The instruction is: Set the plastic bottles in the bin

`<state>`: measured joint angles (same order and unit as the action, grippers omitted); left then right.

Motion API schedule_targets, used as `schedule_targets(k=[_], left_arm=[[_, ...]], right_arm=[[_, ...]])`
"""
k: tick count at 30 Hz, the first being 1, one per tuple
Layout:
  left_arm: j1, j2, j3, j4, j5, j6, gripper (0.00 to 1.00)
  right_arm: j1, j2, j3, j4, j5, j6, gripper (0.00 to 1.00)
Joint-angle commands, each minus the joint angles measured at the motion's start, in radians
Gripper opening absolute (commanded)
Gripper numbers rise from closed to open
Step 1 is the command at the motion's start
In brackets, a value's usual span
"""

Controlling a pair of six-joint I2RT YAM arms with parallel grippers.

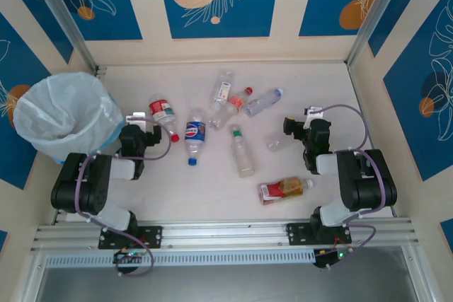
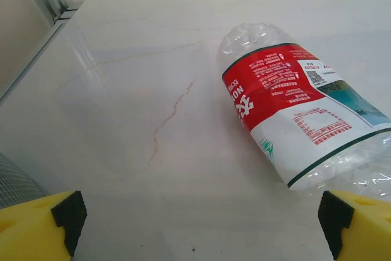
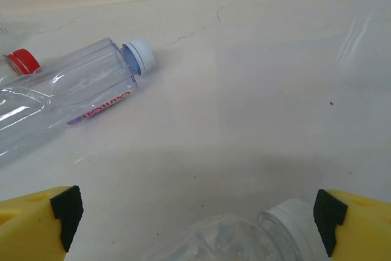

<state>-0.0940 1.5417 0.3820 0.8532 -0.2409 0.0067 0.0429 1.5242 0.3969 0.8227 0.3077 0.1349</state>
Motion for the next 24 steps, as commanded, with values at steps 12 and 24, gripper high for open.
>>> schedule_targets(k=[12,24], left_arm=[[-0.001,-0.005,-0.009,0.034,-0.012,-0.006,0.99],[-0.001,-0.006,-0.01,0.033,-0.012,-0.007,0.99]], right_arm=[[-0.017,-0.004,-0.009,0.036,-0.023,0.015,0.99],[-0.021,-0.001,0.001,0.023,-0.085,-0.008,0.99]])
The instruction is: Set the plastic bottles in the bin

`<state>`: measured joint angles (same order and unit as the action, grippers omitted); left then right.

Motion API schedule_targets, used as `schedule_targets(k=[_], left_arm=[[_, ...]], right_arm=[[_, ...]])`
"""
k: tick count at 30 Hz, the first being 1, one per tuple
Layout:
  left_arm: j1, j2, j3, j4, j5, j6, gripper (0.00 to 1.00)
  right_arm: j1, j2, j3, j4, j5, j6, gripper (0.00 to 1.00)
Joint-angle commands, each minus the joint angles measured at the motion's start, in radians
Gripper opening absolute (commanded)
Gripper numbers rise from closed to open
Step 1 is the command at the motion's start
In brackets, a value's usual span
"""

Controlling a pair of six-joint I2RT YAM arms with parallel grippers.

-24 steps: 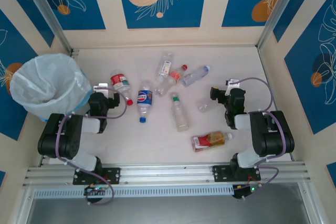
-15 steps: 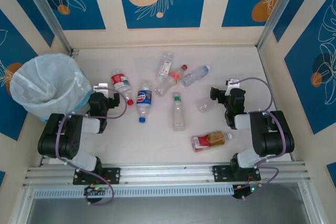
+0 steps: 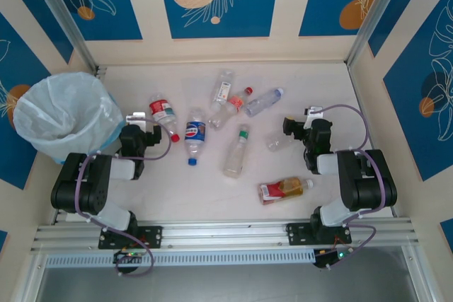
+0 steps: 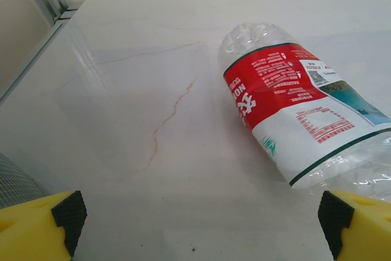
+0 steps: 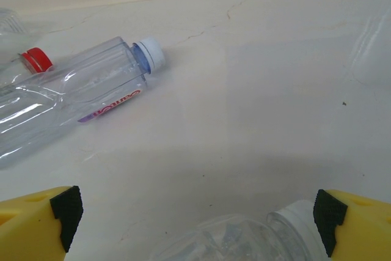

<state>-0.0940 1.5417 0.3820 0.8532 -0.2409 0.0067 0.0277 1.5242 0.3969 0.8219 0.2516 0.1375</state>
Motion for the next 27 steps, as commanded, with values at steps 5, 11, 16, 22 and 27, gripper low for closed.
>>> schedule_targets(k=[5,11,16,22,27], left_arm=[[-0.001,-0.008,-0.012,0.038,-0.012,-0.006,0.99],[-0.001,-0.027,0.01,-0.014,0.036,0.013,0.99],[-0.002,-0.137,0.066,-0.21,0.018,0.008,0.99],[-0.017,-0.275,0.08,-0.34,-0.026,-0.025,0.99],[-0.06,-0.357,0.173,-0.564,-0.098,-0.148,0.99]], right_arm=[[-0.005,-0.001,0.0,0.025,-0.029,-0.012,0.99],[0.001,-0.018,0.003,0.007,-0.023,-0.015,0.99],[0.015,-0.14,0.023,-0.136,0.0,-0.019,1.0],[0.019,-0.304,0.046,-0.342,0.027,0.073,1.0],[0.018,-0.4,0.14,-0.588,0.073,0.216,1.0]])
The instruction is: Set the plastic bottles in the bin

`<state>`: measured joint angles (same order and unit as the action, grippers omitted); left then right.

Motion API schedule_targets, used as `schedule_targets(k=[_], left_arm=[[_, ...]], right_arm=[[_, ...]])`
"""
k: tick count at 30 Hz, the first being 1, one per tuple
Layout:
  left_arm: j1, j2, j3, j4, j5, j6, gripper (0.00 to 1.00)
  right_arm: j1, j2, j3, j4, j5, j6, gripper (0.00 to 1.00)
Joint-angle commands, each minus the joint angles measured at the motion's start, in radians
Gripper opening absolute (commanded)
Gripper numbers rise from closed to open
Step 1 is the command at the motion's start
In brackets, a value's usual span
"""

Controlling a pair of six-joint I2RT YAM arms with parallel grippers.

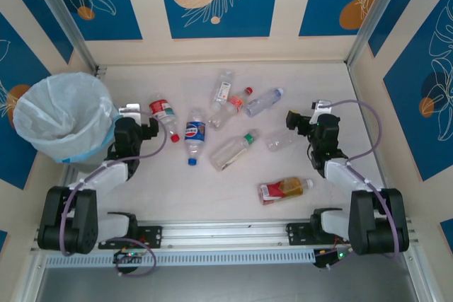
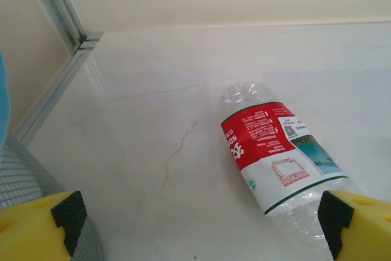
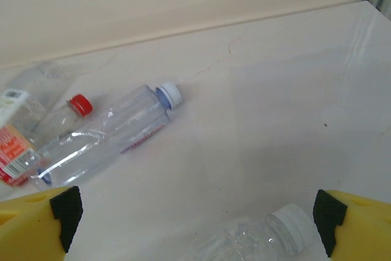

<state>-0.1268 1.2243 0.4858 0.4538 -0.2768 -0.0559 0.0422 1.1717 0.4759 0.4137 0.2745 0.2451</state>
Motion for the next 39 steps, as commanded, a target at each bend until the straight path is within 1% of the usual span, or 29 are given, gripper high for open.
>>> schedule_targets(k=[1,6,10,12,15,18,19,21,23,25,27,31,33,36,39], left_arm=[[-0.04,-0.05,0.1,-0.224,-0.084,-0.122,0.99],[-0.126,-0.075,0.235,-0.513,-0.146,-0.326,0.99],[-0.195,-0.056,0.335,-0.717,-0.134,-0.469,0.99],[-0.2,-0.054,0.355,-0.78,-0.078,-0.534,0.99],[-0.2,-0.067,0.348,-0.788,0.05,-0.555,0.99],[-0.2,-0.074,0.337,-0.771,0.158,-0.508,0.99],[-0.201,-0.075,0.331,-0.758,0.195,-0.489,0.99],[-0.201,-0.084,0.314,-0.74,0.223,-0.487,0.99],[-0.201,-0.1,0.278,-0.689,0.251,-0.491,0.99],[-0.2,-0.118,0.235,-0.633,0.249,-0.526,0.99],[-0.2,-0.13,0.214,-0.615,0.237,-0.536,0.99],[-0.2,-0.134,0.207,-0.622,0.233,-0.51,0.99],[-0.2,-0.139,0.206,-0.625,0.233,-0.512,0.99],[-0.2,-0.146,0.206,-0.63,0.217,-0.525,0.99],[-0.198,-0.128,0.235,-0.683,0.21,-0.521,0.99]], right_arm=[[0.004,-0.059,0.082,-0.227,0.055,0.141,1.0],[0.004,-0.087,0.202,-0.486,0.046,0.286,1.0],[0.002,-0.072,0.258,-0.667,0.037,0.385,0.99],[0.002,-0.073,0.271,-0.745,0.002,0.411,1.0],[0.004,-0.085,0.299,-0.889,-0.041,0.457,1.0],[-0.004,-0.096,0.309,-0.992,-0.063,0.494,0.99],[-0.012,-0.096,0.307,-1.004,-0.097,0.498,1.0],[-0.026,-0.08,0.311,-1.004,-0.167,0.508,1.0],[-0.034,-0.04,0.336,-1.003,-0.203,0.541,0.99],[-0.045,0.03,0.381,-1.002,-0.231,0.581,1.0],[-0.051,0.111,0.439,-1.019,-0.234,0.62,0.99],[-0.054,0.315,0.618,-1.166,-0.123,0.713,0.99],[-0.057,0.397,0.694,-1.218,-0.072,0.735,1.0],[-0.072,0.485,0.755,-1.204,-0.058,0.775,1.0],[-0.1,0.551,0.799,-1.207,-0.062,0.831,1.0]])
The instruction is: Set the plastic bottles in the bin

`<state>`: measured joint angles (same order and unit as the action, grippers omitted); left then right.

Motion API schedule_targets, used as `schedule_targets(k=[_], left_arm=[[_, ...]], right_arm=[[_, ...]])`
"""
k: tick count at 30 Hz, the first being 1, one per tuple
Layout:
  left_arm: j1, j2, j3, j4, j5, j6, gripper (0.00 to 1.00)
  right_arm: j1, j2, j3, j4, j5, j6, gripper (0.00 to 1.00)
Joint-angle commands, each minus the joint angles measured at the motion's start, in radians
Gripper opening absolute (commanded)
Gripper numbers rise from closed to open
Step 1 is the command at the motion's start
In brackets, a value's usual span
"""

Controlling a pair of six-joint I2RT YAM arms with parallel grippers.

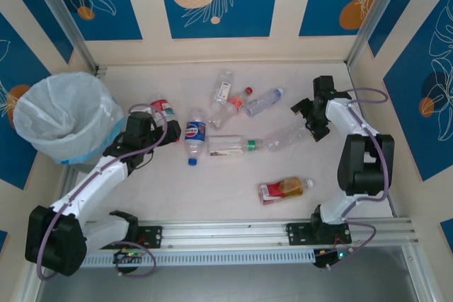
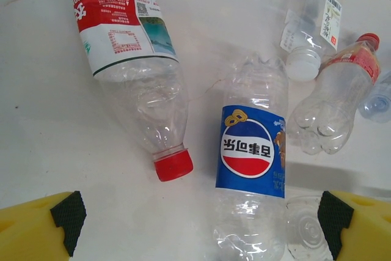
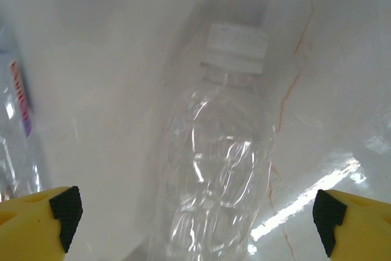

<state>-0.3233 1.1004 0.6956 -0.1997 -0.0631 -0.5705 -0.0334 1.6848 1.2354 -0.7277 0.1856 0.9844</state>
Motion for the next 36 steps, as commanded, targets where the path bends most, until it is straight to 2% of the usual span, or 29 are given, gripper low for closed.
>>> schedule_targets(k=[1,4,12,16,19,21,26,32,36], left_arm=[[-0.002,0.002,0.032,-0.04,0.001,-0.005,0.99],[-0.003,0.019,0.04,-0.052,0.025,-0.005,0.99],[-0.002,0.05,0.052,-0.038,0.017,-0.015,0.99],[-0.003,0.026,0.009,0.054,0.089,0.063,0.99],[-0.002,0.006,0.012,0.045,0.142,0.098,0.99],[-0.002,0.004,0.021,0.017,0.125,0.073,0.99],[-0.003,0.001,0.0,0.054,0.185,0.067,0.99],[-0.002,-0.022,-0.031,0.089,0.184,0.046,0.99],[-0.002,-0.031,-0.033,0.091,0.178,0.043,0.99]], right_arm=[[-0.028,0.059,0.047,-0.061,0.023,0.103,1.0],[-0.027,0.105,0.069,-0.055,0.014,0.111,0.98],[-0.023,0.179,0.092,-0.023,-0.014,0.078,0.8],[-0.023,0.205,0.097,-0.028,0.002,0.082,0.71],[-0.022,0.205,0.082,-0.009,-0.005,0.087,0.64],[-0.017,0.205,0.072,0.006,-0.015,0.089,0.63],[-0.005,0.207,0.05,0.031,-0.015,0.101,0.63],[-0.003,0.235,0.035,0.05,-0.037,0.106,0.71],[-0.002,0.235,0.03,0.063,-0.038,0.111,0.67]])
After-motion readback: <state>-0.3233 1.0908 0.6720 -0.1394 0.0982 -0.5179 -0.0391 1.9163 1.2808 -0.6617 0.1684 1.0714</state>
